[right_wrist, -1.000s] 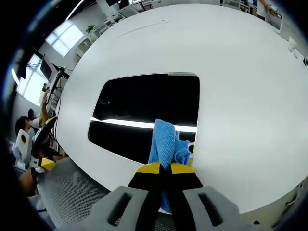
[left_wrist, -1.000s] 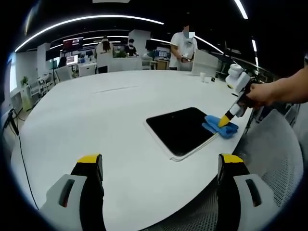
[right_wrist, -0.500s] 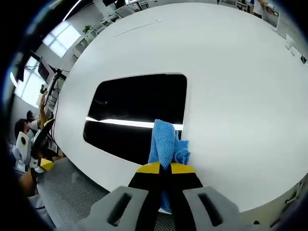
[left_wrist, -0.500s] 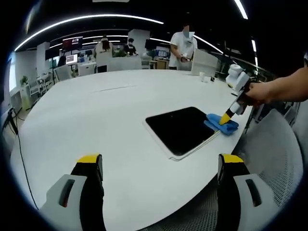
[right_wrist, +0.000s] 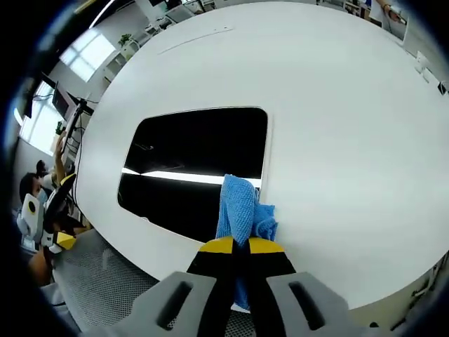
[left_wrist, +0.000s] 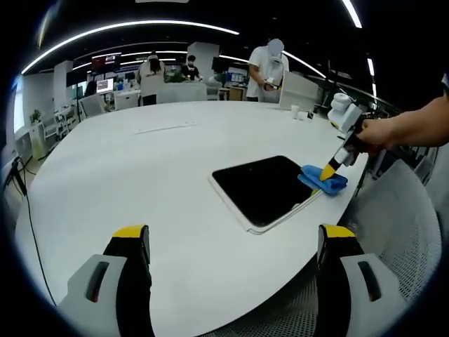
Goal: Wipe the mirror surface with the cleaning cloth until all visible marks leave the cleaned area.
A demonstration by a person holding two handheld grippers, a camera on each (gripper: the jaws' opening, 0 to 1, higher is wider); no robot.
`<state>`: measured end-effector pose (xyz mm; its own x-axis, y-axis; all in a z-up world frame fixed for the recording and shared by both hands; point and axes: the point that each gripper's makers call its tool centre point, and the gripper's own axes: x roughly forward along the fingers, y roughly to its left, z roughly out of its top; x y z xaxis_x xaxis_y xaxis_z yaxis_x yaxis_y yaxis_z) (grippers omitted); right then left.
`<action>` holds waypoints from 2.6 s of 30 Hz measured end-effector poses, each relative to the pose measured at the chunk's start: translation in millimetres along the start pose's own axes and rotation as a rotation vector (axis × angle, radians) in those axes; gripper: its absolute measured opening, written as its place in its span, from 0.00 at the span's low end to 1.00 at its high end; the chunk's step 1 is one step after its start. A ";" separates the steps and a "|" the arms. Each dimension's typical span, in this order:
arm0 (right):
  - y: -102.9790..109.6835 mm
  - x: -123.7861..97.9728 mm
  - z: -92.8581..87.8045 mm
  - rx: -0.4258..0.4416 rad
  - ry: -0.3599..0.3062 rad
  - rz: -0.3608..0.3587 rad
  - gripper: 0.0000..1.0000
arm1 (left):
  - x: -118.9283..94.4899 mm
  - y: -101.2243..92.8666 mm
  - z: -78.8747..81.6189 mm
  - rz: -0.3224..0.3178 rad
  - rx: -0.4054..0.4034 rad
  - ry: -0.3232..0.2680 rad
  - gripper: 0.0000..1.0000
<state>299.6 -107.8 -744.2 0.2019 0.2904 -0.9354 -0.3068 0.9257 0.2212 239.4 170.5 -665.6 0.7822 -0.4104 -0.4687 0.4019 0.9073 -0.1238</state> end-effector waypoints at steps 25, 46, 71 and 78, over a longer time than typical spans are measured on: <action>-11.2 11.2 53.9 0.008 -0.005 -0.013 0.00 | 1.4 3.3 -3.3 -0.003 -0.045 0.010 0.99; -17.5 21.6 99.1 -0.025 -0.027 -0.076 0.00 | 2.9 4.6 -8.4 0.003 -0.020 0.043 0.99; -18.3 21.4 123.2 -0.040 -0.105 -0.086 0.00 | 3.2 6.0 -6.6 0.006 -0.022 0.028 0.99; -19.1 14.9 127.4 -0.042 -0.135 -0.080 0.00 | 2.1 7.4 -7.6 0.018 -0.030 0.034 0.99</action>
<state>426.9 -90.3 -727.2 0.3490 0.2489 -0.9035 -0.3229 0.9370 0.1334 240.4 177.1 -674.1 0.7721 -0.3909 -0.5010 0.3729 0.9171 -0.1409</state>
